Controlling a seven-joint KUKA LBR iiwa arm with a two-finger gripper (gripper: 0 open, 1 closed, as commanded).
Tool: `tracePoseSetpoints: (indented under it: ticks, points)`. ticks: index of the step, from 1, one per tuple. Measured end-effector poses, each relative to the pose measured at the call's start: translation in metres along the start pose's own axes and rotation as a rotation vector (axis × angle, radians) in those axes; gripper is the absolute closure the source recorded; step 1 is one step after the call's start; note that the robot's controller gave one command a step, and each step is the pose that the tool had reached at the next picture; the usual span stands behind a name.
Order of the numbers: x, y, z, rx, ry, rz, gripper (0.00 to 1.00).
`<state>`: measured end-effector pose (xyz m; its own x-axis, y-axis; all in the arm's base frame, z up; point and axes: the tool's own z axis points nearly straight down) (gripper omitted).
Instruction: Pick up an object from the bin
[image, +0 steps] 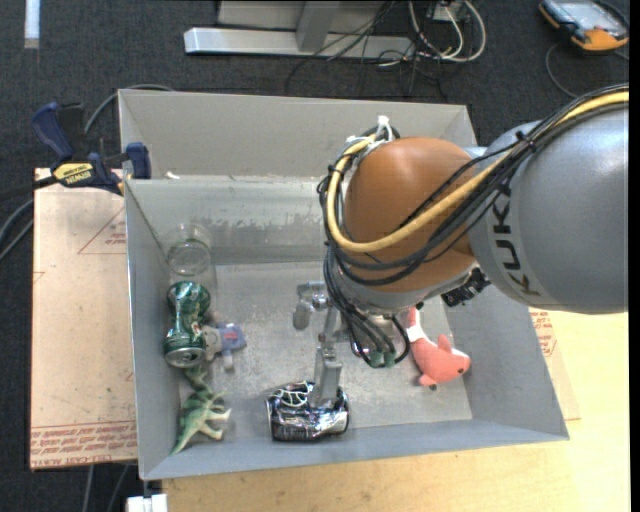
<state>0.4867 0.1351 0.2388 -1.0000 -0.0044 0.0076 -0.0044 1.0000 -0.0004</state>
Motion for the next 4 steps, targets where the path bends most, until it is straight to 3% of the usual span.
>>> tracePoseSetpoints:
  ticks: [1,2,3,4]
  points:
    - [-0.002,-0.001,-0.004,-0.001,-0.008,0.005,0.0]
    - [0.005,-0.042,0.077,-0.001,-0.005,-0.162,0.0]
    - [0.006,-0.029,0.096,-0.002,-0.006,-0.129,0.0]
    - [-0.01,-0.048,0.162,-0.001,-0.015,-0.499,0.0]
